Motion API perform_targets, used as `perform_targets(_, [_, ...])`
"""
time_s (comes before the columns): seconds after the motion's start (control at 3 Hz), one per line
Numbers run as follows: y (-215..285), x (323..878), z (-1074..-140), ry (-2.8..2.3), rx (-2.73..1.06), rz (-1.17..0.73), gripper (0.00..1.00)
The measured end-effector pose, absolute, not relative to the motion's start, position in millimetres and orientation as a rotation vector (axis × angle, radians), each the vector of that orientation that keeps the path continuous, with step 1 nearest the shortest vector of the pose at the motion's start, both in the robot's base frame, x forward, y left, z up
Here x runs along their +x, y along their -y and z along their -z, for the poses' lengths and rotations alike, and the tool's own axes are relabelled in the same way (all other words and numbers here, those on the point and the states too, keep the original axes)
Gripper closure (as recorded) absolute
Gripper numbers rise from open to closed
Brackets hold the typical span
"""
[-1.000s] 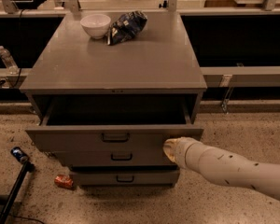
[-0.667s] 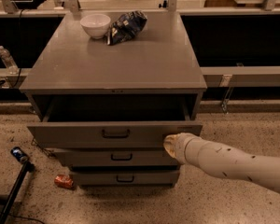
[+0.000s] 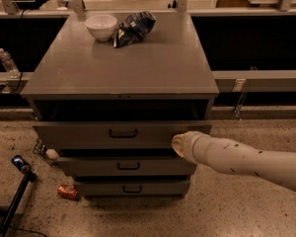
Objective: Close top drawer
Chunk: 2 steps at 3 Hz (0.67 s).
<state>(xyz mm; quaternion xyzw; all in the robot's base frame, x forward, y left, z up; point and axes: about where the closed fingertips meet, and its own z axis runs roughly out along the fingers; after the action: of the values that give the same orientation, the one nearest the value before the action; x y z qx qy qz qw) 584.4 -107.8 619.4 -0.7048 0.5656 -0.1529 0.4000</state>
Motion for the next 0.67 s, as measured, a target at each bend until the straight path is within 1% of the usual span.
perform_targets(0.33, [105.5,590.7,-612.6,-1.424,-1.795,0.379,1.00])
perform_targets(0.67, [93.5,567.3,-614.2,-1.446,-1.802,0.227,1.00])
